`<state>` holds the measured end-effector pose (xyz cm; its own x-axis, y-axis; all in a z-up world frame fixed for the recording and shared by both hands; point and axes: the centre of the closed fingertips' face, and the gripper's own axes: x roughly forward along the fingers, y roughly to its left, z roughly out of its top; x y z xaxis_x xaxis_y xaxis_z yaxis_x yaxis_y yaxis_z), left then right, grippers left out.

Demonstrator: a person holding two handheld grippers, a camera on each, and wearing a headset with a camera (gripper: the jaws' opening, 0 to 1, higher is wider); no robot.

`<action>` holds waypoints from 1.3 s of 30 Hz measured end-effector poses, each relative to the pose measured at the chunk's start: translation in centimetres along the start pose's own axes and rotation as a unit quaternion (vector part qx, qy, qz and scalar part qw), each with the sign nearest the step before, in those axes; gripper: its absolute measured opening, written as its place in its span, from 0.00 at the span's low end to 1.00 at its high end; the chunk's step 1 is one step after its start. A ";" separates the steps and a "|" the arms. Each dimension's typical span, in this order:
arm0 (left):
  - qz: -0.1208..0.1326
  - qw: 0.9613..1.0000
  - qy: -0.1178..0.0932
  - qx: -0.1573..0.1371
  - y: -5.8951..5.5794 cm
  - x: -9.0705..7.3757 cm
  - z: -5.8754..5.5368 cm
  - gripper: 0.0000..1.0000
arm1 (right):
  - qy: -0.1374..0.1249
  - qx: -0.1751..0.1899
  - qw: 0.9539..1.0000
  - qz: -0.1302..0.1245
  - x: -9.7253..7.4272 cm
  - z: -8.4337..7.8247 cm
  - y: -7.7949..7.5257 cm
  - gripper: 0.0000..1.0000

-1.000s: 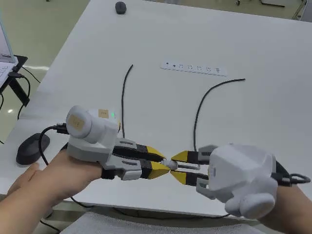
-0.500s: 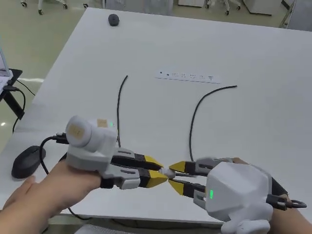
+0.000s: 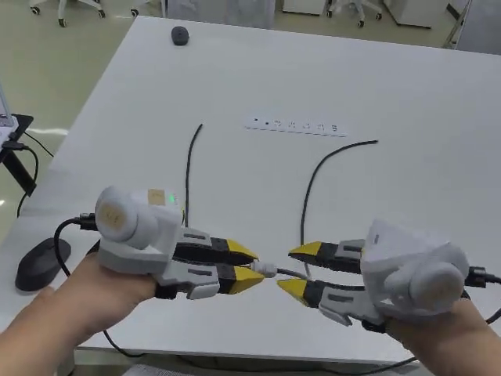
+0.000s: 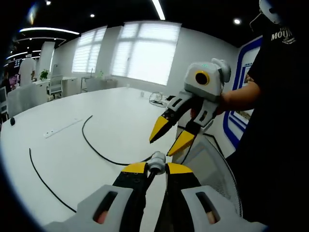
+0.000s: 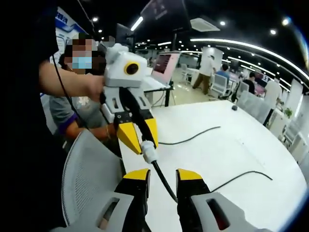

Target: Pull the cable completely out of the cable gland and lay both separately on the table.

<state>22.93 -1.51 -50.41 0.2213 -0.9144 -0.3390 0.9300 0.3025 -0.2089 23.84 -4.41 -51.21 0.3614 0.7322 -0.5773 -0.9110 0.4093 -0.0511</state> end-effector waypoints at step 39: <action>0.010 1.000 0.010 0.002 0.2 1.4 0.5 0.15 | 0.026 0.004 0.997 -0.072 0.1 -2.1 -1.0 0.00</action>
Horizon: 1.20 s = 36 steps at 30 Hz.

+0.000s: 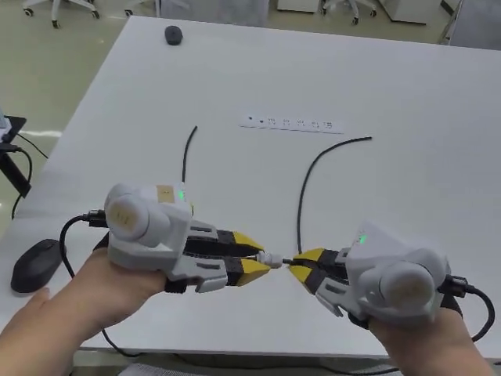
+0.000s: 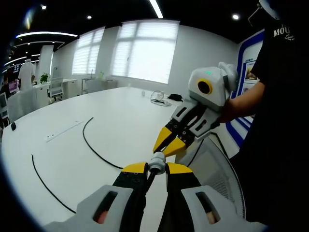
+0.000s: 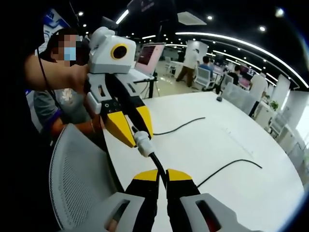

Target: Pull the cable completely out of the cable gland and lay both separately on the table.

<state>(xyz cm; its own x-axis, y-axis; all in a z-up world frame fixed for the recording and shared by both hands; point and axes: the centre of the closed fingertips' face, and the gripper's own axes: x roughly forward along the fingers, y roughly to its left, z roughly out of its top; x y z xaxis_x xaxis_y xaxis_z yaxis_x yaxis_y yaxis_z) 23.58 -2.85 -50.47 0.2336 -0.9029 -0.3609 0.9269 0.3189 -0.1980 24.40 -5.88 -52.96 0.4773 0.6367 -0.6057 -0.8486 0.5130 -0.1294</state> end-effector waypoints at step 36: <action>-0.009 1.000 0.016 -0.010 -1.1 2.7 -0.4 0.15 | 0.026 0.244 0.966 -0.078 -0.5 -9.6 -5.9 0.00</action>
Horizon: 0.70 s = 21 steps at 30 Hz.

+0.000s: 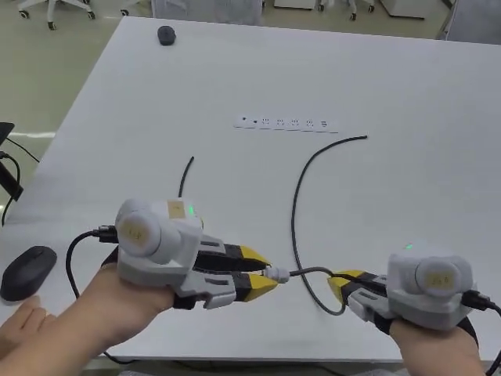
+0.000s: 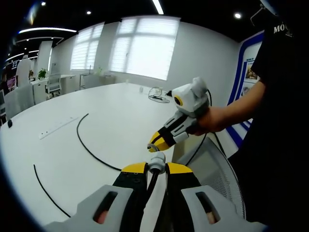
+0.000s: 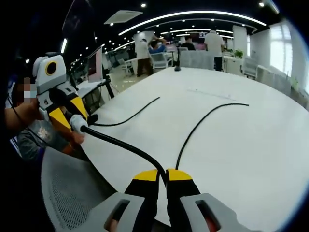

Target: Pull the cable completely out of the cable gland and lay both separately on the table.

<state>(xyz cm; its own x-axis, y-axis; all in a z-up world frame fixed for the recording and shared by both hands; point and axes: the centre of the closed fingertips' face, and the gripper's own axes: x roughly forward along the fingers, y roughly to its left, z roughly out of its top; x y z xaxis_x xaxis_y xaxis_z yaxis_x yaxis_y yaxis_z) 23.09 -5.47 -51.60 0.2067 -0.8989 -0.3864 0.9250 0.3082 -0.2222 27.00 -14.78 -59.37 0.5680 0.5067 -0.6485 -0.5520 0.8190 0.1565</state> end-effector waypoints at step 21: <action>0.026 0.999 -0.008 -0.023 0.9 -1.2 -0.9 0.15 | -0.002 -0.116 0.993 0.015 -2.4 1.5 2.6 0.14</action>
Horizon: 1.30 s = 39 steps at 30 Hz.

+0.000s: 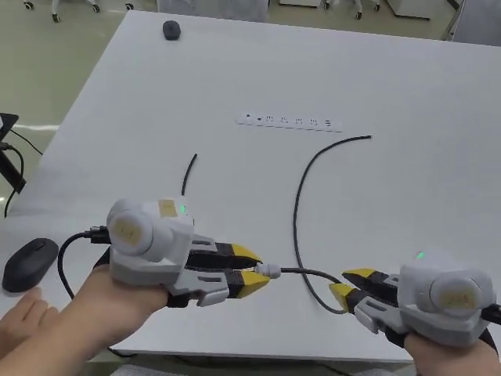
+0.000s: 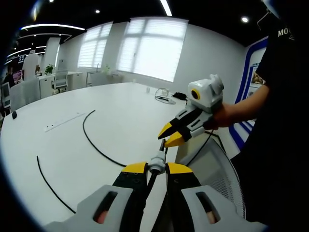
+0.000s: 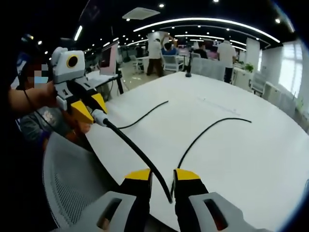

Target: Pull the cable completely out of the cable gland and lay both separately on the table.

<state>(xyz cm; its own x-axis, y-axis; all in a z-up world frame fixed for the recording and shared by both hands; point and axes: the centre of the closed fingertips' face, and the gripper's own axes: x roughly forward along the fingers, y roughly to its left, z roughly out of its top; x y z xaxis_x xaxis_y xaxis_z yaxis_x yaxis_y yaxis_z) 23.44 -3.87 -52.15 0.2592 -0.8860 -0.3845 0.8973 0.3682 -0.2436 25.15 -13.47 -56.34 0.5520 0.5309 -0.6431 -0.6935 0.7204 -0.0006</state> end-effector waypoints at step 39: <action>-0.006 1.000 -0.001 0.017 0.3 0.1 0.3 0.15 | 0.044 -0.197 0.979 0.023 1.7 5.0 5.6 0.01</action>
<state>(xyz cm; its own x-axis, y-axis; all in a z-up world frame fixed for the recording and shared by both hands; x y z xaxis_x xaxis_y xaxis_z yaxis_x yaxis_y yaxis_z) 23.83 -3.94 -52.05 0.2498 -0.8908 -0.3796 0.9118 0.3484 -0.2174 24.56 -6.31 -53.59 0.4856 0.5068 -0.7123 -0.8515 0.4585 -0.2543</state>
